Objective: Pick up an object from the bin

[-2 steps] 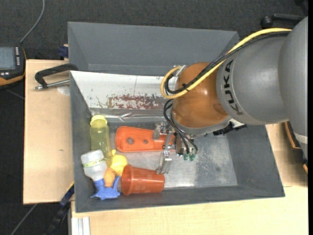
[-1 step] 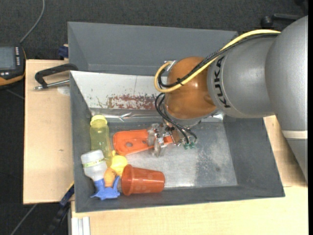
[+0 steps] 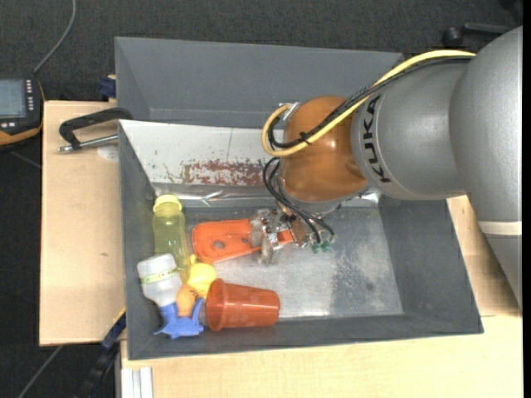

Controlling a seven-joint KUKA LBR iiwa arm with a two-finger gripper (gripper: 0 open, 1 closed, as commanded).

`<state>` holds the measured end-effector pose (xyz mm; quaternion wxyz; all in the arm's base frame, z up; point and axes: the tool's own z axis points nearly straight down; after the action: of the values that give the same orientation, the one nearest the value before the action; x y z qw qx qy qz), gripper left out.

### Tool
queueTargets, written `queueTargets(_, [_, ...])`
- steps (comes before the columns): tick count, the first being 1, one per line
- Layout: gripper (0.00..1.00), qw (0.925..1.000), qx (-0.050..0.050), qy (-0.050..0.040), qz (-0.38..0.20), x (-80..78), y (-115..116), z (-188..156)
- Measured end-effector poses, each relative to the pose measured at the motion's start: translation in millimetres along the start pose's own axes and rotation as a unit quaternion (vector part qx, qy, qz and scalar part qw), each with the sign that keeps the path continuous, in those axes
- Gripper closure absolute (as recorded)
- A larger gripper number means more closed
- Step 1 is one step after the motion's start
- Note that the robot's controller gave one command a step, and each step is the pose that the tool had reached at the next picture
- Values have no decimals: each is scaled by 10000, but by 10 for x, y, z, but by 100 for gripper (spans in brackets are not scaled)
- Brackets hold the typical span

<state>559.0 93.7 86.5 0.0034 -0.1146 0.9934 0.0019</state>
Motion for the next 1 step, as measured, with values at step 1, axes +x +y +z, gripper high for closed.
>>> queueTargets(1, [100,10000,-1,-13,-94,7,-21,-42])
